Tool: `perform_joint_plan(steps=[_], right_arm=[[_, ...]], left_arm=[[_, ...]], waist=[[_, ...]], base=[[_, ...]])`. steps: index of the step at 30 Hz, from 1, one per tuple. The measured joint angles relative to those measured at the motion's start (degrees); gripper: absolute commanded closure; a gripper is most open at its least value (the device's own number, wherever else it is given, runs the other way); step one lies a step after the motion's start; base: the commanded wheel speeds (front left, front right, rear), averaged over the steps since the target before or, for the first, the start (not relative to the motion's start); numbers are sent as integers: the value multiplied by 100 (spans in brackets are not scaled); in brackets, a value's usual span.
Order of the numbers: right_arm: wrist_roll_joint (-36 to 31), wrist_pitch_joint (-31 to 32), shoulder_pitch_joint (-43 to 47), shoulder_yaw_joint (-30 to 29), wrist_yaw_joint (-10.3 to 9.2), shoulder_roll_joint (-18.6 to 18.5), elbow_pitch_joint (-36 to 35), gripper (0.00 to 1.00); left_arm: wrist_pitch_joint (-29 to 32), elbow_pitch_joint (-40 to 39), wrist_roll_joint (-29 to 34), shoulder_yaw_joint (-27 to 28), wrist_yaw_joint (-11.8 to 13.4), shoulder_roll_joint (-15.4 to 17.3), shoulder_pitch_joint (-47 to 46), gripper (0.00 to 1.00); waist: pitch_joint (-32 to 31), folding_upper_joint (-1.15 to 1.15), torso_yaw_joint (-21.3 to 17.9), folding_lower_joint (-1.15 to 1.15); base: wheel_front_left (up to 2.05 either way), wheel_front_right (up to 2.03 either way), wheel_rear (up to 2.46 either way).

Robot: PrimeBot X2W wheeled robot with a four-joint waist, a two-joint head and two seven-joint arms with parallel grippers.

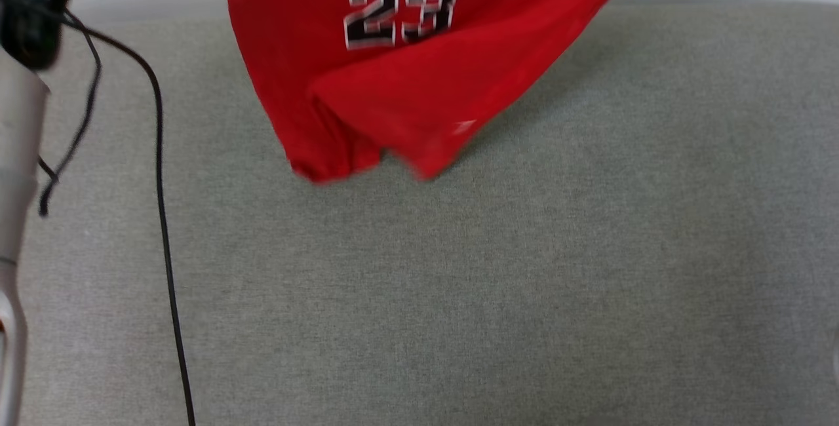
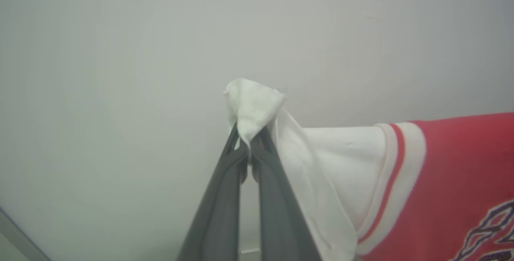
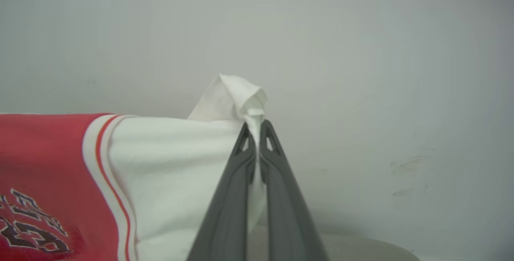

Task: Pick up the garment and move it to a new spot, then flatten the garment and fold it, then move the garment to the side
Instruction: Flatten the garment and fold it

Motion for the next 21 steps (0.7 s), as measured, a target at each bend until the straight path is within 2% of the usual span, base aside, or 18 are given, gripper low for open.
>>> perform_joint_plan(steps=[11,21], right_arm=[[-588,-768,-2288,-199,1,111,856,100],[-693,-1247,-2969,-59,0,427,1701,100]], left_arm=[[-714,468,225,116,90,123,-1842,100],[-937,877,216,134,-63,55,-2295,100]], waist=[[996,0,-59,0],[1713,0,-75,1]], base=[[0,0,0],[0,0,0]])
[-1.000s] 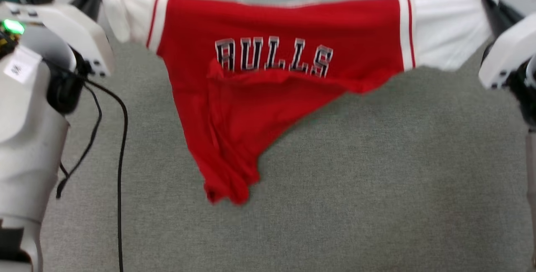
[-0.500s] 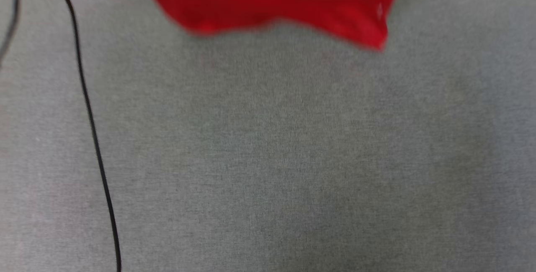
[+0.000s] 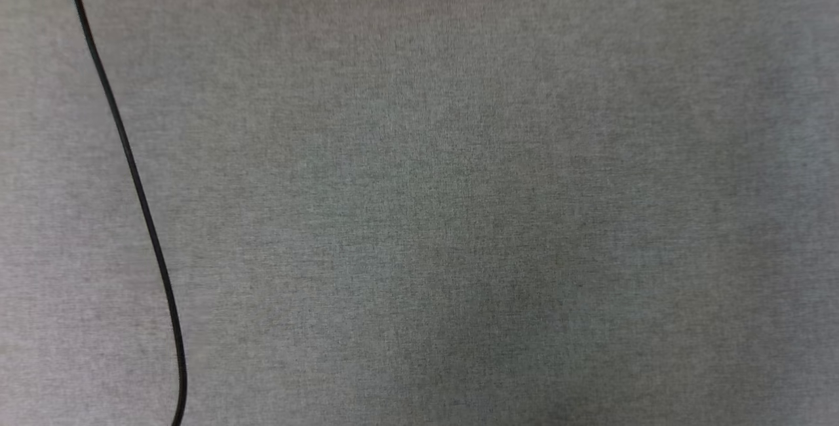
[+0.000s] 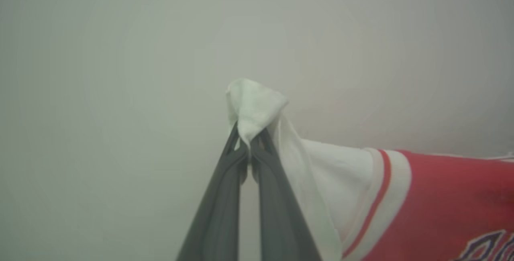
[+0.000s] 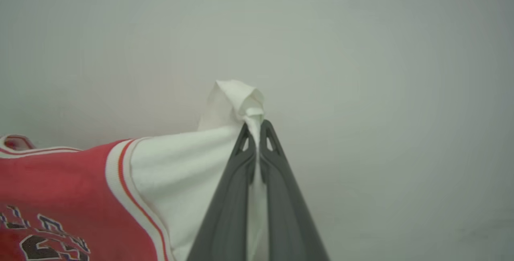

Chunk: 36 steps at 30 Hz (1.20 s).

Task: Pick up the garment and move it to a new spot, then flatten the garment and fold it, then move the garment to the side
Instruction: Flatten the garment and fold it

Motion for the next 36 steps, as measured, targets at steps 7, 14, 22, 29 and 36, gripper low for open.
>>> perform_joint_plan(steps=[7,14,22,29,36], right_arm=[[224,-269,208,390,-1,166,595,100],[867,-553,1162,946,0,218,803,100],[1815,-770,2969,1504,-1,-80,232,100],[2305,-735,4564,1664,-2,-391,-600,100],[2475,-602,6065,1399,-2,-476,-1491,100]], left_arm=[[-47,356,-272,-20,-182,-182,347,100],[-16,311,-913,-279,-231,-390,1458,100],[-51,-549,-1737,-491,-241,-97,3341,100],[-57,-1619,-1586,171,-213,168,4858,100],[-57,-2653,-1192,776,21,35,6569,100]], waist=[[258,0,-1,0],[104,0,27,-1],[-305,0,121,-1],[-734,0,143,-2],[-1230,0,99,-2]], base=[[0,0,0],[0,0,0],[0,0,0],[0,0,0],[0,0,0]])
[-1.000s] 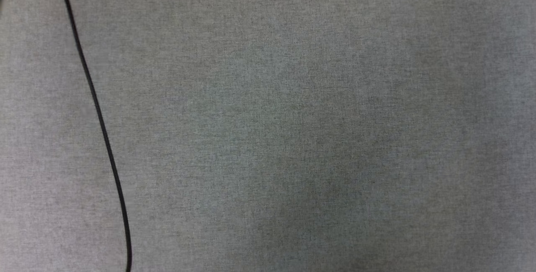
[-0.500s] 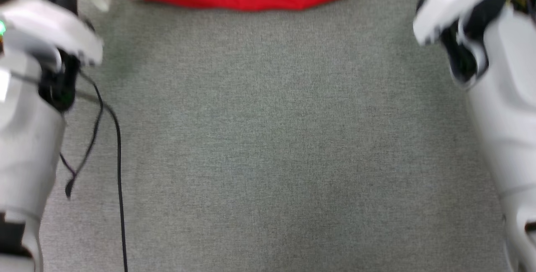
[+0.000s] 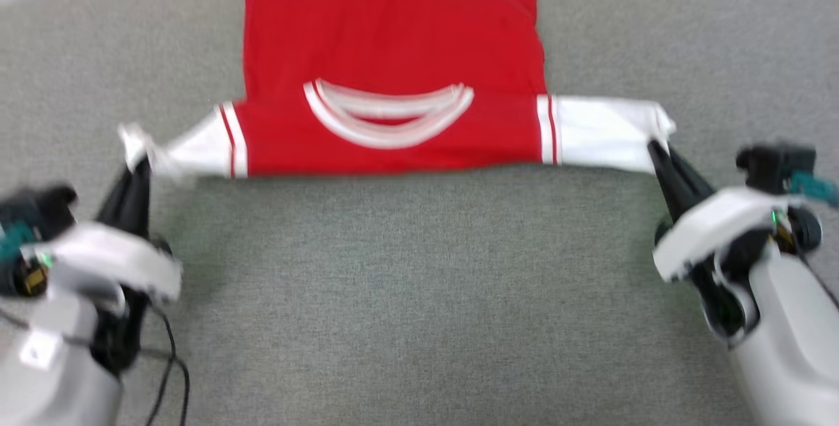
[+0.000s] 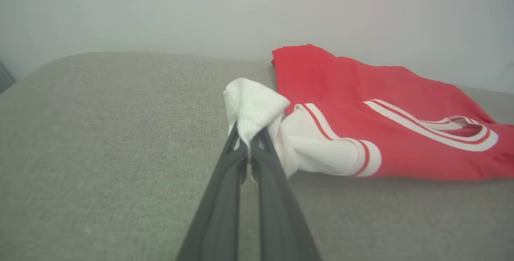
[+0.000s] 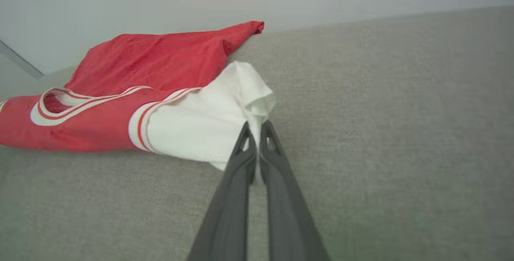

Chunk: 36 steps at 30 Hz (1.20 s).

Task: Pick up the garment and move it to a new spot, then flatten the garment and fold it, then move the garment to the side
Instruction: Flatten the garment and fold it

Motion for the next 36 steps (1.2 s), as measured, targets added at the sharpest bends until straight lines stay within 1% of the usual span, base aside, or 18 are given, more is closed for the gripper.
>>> perform_joint_plan(steps=[2,7,17,21,24,26,27,28,29,30,31,33,36], right_arm=[[12,65,408,-164,0,12,-245,100],[40,326,1433,-588,0,204,-877,100],[-189,760,3384,-1513,1,814,-2096,100],[-267,920,3962,-1715,1,902,-2223,100],[-421,1076,4347,-1728,1,951,-2227,100],[-634,1167,4558,-1711,1,967,-2231,100],[-641,1216,4620,-1701,1,973,-2240,100],[-642,1244,4647,-1696,1,982,-2258,92],[-673,1251,4646,-1684,1,984,-2288,76],[-694,1246,4634,-1667,1,985,-2317,55],[-694,1248,4609,-1660,1,989,-2345,0],[-728,1195,4506,-1672,0,996,-2419,0],[-765,1037,4109,-1774,0,991,-2519,0]], left_arm=[[0,-216,101,82,44,-52,453,100],[0,-691,191,149,163,-231,1427,100],[1,-982,229,-81,211,-385,2834,100],[0,-1001,229,-86,211,-471,3217,100],[0,-982,283,-89,245,-511,3449,100],[0,-1068,412,-54,308,-525,3555,100],[0,-1158,475,-15,346,-554,3589,100],[0,-1269,549,14,364,-592,3592,100],[0,-1372,622,44,390,-628,3591,100],[-1,-1464,694,69,391,-675,3591,100],[0,-1538,756,74,400,-712,3590,100],[-1,-1674,884,69,420,-755,3585,100],[0,-1795,1003,65,422,-813,3495,100]], waist=[[-145,0,-13,-1],[-502,0,-28,-1],[-1059,0,37,-1],[-1247,0,77,0],[-1366,0,113,0],[-1419,0,141,-1],[-1431,0,157,-1],[-1434,0,170,-1],[-1433,0,182,0],[-1431,0,195,0],[-1431,0,208,0],[-1417,0,235,0],[-1374,0,288,1]], base=[[0,0,0],[0,0,0],[0,0,0],[0,0,0],[0,0,0],[0,0,0],[0,0,0],[0,0,0],[0,0,0],[0,0,0],[0,0,0],[0,0,0],[0,0,0]])
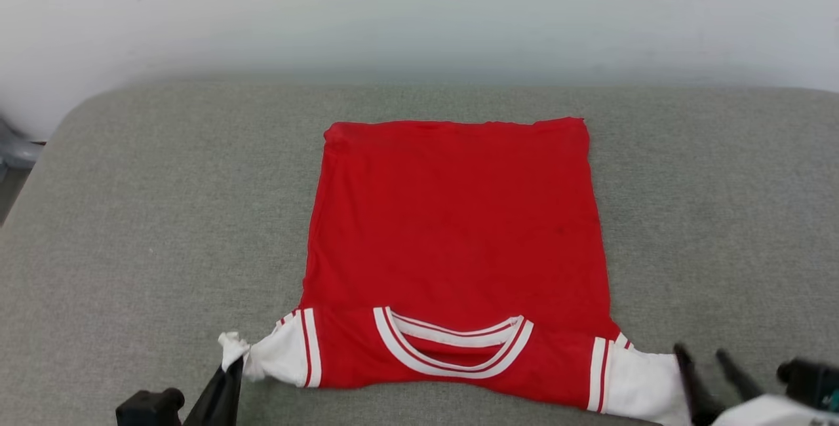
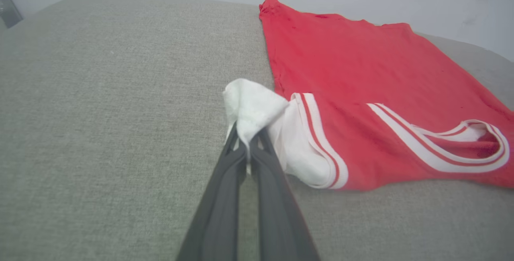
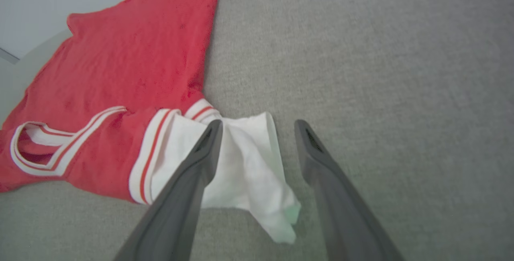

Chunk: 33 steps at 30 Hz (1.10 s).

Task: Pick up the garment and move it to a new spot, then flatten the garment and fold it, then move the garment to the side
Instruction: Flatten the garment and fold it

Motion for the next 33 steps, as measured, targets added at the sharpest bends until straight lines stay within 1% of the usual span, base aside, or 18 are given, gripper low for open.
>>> perform_joint_plan(steps=[4,8,10,14,19,23,25,28,33], right_arm=[[-42,-188,-760,-275,0,-35,116,0],[-180,-115,-1820,-417,0,-191,600,0],[-212,29,-2356,-478,-1,-271,884,0],[-335,520,-3324,-552,-1,-445,1438,0],[-497,1584,-4508,-747,-1,-779,2296,0],[-710,2303,-5289,-910,0,-995,2906,0],[-884,2509,-5645,-956,-1,-1091,3089,0],[-1168,2706,-6113,-985,-1,-1113,3297,0],[-1605,2936,-6634,-1015,-1,-1167,3598,0]], left_arm=[[0,-236,155,11,23,-103,-243,100],[-8,-546,300,-22,33,-261,-510,100],[-9,-655,353,-49,20,-323,-658,100],[-9,-772,516,-119,-62,-500,-1003,100],[-9,-816,611,-229,-276,-777,-1447,100],[-9,-793,692,-363,-443,-955,-1735,100],[-9,-793,746,-433,-506,-972,-1870,100],[-9,-795,777,-491,-588,-975,-2026,100],[-9,-889,792,-528,-641,-992,-2197,100]], waist=[[156,0,68,0],[361,0,196,1],[484,0,290,1],[754,0,535,1],[1108,0,916,1],[1389,0,1218,1],[1536,0,1357,1],[1774,0,1512,2],[2161,0,1693,2]], base=[[0,0,0],[0,0,0],[0,0,0],[0,0,0],[0,0,0],[0,0,0],[0,0,0],[0,0,0],[0,0,0]])
